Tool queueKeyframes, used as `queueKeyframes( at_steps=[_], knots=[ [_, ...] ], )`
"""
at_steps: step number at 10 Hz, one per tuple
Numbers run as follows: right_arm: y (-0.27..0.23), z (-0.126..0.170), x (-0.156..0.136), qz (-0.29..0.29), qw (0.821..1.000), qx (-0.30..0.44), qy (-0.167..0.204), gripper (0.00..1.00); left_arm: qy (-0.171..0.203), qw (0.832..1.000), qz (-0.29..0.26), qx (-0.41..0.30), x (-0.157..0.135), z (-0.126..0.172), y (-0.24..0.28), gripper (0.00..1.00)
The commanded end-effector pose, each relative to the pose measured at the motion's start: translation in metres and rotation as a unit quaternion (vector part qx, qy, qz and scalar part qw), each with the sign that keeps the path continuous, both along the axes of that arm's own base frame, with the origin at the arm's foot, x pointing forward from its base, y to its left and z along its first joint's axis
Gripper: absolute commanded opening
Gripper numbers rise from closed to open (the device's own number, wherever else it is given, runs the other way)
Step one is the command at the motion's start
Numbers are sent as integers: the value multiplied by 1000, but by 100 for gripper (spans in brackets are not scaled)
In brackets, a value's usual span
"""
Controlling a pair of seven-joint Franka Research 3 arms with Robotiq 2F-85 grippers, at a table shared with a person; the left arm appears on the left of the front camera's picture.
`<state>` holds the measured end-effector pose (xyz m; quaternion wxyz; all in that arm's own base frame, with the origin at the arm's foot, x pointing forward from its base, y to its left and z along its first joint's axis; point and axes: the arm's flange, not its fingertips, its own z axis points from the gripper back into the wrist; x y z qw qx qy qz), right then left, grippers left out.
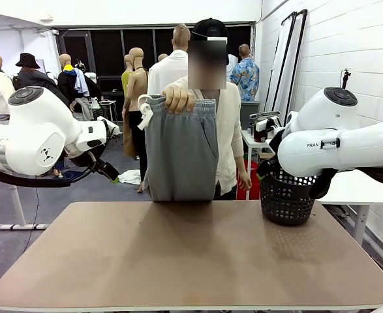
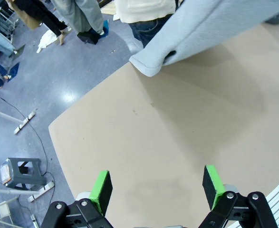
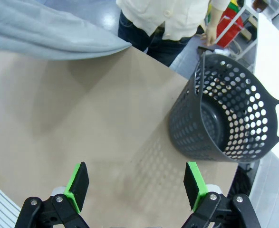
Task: Fold the training pants.
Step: Grab both ends of the Training pants handed by a person.
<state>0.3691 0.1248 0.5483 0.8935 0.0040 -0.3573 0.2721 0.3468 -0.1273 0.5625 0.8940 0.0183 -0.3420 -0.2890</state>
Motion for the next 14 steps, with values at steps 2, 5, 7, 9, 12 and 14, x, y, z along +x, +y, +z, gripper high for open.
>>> queueKeyframes(
  at_steps=[2, 5, 7, 9, 12, 14],
  knots=[
    [-1, 0, 0, 3, 1000, -5, -2, 100, -1, 1000, -2, 0, 1, -1, -1, 100],
    [-1, 0, 0, 3, 1000, -5, -2, 100, -1, 1000, -2, 0, 1, -1, -1, 100],
    [-1, 0, 0, 3, 1000, -5, -2, 100, -1, 1000, -2, 0, 1, -1, -1, 100],
    [-1, 0, 0, 3, 1000, -5, -2, 100, -1, 1000, -2, 0, 1, -1, -1, 100],
    [-1, 0, 0, 3, 1000, -5, -2, 100, -1, 1000, -2, 0, 1, -1, -1, 100],
    [0, 0, 0, 0, 1000, 0, 0, 100, 3, 1000, -12, 8, 0, 1, 1, 100]
  ],
)
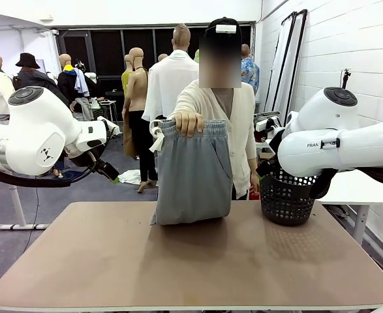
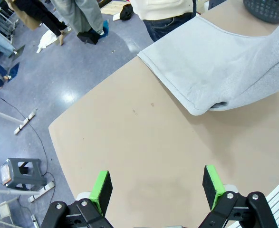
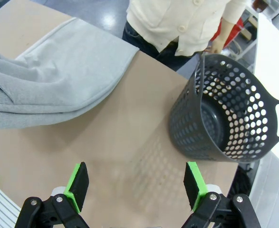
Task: Fold the training pants.
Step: Grab both ends of the Training pants handed by a person.
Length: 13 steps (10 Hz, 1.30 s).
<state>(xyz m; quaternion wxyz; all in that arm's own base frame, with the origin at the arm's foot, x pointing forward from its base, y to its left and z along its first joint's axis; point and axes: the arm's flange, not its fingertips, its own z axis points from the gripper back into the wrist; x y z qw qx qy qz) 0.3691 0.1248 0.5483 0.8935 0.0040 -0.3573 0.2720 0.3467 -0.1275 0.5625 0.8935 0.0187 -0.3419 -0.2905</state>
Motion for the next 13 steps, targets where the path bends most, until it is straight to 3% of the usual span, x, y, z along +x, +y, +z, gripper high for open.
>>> queueKeyframes(
  at_steps=[1, 3, 6, 8, 10, 13],
  knots=[
    [0, 0, 2, 12, 1000, -10, 4, 100, 12, 999, -31, 20, 0, 1, 2, 100],
    [0, 0, 5, 54, 996, -68, 17, 100, 53, 992, -84, 81, -1, 4, 1, 100],
    [-3, 3, 6, 149, 976, -155, 27, 100, 78, 969, -193, 131, 1, 3, -1, 100],
    [-1, 0, 4, 225, 958, -173, 31, 100, 51, 956, -269, 106, 3, -3, 4, 100],
    [0, -6, 4, 297, 946, -128, 23, 100, 4, 942, -331, 57, 4, -16, 6, 100],
    [5, -14, 11, 343, 935, -87, -11, 100, 2, 929, -369, 43, 8, -26, 5, 100]
  ],
)
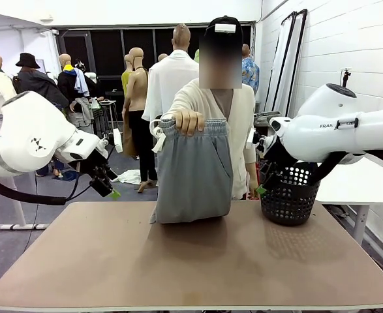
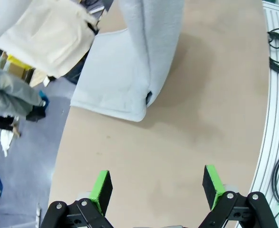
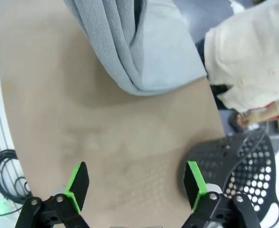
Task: Fold the training pants.
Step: Grab both ends of the Training pants handed by a person.
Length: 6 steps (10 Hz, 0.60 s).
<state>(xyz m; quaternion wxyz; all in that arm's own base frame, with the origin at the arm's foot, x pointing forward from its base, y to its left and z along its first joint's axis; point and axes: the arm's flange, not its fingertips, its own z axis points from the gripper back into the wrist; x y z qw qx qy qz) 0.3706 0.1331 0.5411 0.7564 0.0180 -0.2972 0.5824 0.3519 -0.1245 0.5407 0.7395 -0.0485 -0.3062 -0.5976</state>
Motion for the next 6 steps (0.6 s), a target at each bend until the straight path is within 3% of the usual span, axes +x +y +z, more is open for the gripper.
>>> queueKeyframes(
  at_steps=[1, 2, 3, 4, 6],
  knots=[
    [-3, -8, 6, 37, 998, 53, -11, 100, 17, 998, -49, -21, 0, -7, -3, 100],
    [-2, -9, 7, 39, 997, 66, -15, 100, 33, 997, -66, -28, 0, -9, -6, 100],
    [0, -10, 9, 11, 998, 56, -24, 100, 29, 999, 20, 9, 5, -6, -5, 100],
    [0, 0, 2, 21, 999, 38, -8, 100, 15, 999, -36, -13, -4, -7, -7, 100],
    [0, 0, 2, 21, 999, 38, -8, 100, 15, 999, -36, -13, -4, -7, -7, 100]
  ],
)
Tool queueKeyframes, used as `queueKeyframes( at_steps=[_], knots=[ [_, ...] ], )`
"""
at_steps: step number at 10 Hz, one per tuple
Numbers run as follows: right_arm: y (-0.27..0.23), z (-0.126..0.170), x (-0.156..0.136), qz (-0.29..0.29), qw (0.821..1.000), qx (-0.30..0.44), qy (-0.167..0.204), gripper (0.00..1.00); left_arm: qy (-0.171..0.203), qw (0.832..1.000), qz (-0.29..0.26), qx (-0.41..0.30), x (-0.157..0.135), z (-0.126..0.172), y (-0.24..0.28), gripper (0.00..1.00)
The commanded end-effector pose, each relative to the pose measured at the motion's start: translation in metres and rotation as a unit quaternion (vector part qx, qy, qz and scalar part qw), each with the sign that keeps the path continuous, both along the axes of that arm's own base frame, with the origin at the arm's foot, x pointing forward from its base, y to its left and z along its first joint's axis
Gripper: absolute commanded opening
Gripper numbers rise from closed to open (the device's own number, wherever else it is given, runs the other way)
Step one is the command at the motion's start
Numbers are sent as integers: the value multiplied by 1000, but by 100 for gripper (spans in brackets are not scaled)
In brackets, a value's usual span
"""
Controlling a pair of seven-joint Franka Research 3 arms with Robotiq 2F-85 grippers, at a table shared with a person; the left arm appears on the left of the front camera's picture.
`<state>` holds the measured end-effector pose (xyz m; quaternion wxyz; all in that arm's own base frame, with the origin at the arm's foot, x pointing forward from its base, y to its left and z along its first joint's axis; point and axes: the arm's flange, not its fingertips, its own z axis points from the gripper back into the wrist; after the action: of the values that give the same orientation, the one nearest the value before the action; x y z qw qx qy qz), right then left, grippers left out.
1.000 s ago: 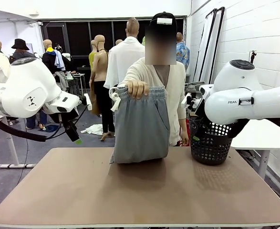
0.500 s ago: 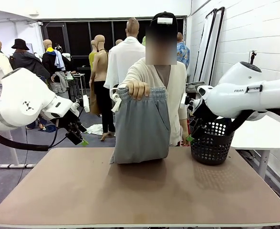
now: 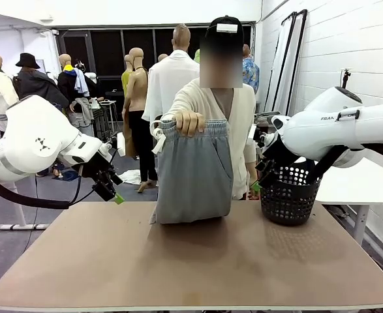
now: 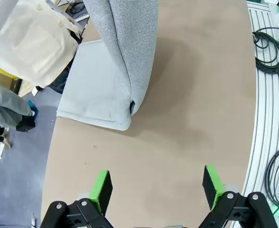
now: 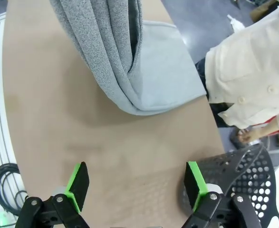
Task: Fold the training pants.
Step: Grab both ends of the Training pants handed by a person.
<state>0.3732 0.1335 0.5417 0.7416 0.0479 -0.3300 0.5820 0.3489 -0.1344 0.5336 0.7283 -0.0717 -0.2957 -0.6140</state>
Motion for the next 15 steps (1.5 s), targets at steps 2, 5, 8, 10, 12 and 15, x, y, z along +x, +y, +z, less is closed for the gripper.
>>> queueKeyframes(
  at_steps=[2, 5, 8, 10, 12, 15],
  knots=[
    [0, 0, 0, 0, 1000, 0, 0, 100, 0, 1000, 0, 0, 0, 0, 0, 100],
    [3, 1, 12, 71, 996, 50, 24, 100, -16, 998, -51, -32, 12, -8, 2, 100],
    [-3, 0, 19, 102, 989, 102, 16, 100, -40, 991, -79, -95, 22, -17, -6, 100],
    [-4, -8, 22, 126, 981, 146, -19, 100, -44, 984, -109, -134, 26, -19, -15, 100],
    [-2, -13, 28, 135, 974, 183, -24, 100, -61, 978, -117, -161, 30, -15, -19, 100],
    [0, -19, 35, 150, 962, 229, -16, 100, -116, 964, -145, -190, 31, -5, -22, 100]
  ],
)
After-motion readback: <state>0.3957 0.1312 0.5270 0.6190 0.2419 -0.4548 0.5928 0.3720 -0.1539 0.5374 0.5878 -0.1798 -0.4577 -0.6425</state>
